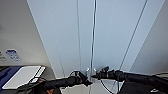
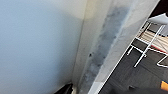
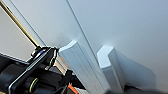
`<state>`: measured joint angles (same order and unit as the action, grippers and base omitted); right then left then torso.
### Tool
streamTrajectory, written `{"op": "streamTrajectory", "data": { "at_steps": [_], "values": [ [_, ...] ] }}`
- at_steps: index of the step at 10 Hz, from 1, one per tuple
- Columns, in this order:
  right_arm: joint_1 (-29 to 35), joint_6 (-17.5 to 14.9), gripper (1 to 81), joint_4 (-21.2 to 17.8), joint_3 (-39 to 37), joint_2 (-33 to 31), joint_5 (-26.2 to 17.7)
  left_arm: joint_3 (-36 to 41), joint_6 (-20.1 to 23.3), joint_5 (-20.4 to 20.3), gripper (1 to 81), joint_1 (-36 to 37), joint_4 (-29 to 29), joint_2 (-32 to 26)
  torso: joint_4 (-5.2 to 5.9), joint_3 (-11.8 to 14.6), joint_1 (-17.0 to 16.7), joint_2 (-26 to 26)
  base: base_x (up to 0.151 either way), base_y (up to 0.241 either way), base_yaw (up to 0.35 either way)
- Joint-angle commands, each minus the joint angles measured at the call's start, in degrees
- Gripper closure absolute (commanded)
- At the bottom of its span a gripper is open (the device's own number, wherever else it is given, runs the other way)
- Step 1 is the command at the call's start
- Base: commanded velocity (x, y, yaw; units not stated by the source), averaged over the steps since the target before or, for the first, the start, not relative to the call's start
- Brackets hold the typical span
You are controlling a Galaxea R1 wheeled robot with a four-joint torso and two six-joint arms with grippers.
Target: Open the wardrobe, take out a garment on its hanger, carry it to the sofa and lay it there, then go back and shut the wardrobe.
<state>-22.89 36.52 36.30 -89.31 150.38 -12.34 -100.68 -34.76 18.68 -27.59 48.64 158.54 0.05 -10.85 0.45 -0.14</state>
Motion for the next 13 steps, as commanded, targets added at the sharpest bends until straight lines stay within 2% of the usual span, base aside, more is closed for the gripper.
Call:
{"op": "streamTrajectory", "data": {
  "at_steps": [1,6,9,10,13],
  "values": [
    [7.55,0.30,1.0,-0.53,4.06,1.17,2.23,5.22,-1.53,-8.38,1.0,10.93,1.81,0.74,0.00,0.00,0.00,0.00,0.000,0.000,0.000],
    [5.09,0.22,1.0,-0.27,6.79,1.96,3.02,14.97,-1.90,-8.13,1.0,9.44,1.90,0.03,0.00,-0.02,0.04,0.04,0.000,0.000,0.000],
    [4.74,0.22,1.0,-0.36,7.76,1.96,3.02,17.54,-1.81,-7.78,1.0,6.71,3.30,0.47,0.00,-0.02,0.06,0.04,0.000,0.000,0.000],
    [4.48,0.22,1.0,-0.36,8.20,1.70,3.02,18.41,-1.81,-6.55,1.0,5.92,4.53,0.82,0.00,-0.02,0.06,0.04,0.000,0.000,0.000],
    [4.65,0.22,1.0,-0.36,7.93,1.44,2.93,19.20,-1.89,3.61,1.0,4.95,13.74,4.41,0.00,-0.02,0.09,0.04,0.000,0.000,0.000]
  ]
}}
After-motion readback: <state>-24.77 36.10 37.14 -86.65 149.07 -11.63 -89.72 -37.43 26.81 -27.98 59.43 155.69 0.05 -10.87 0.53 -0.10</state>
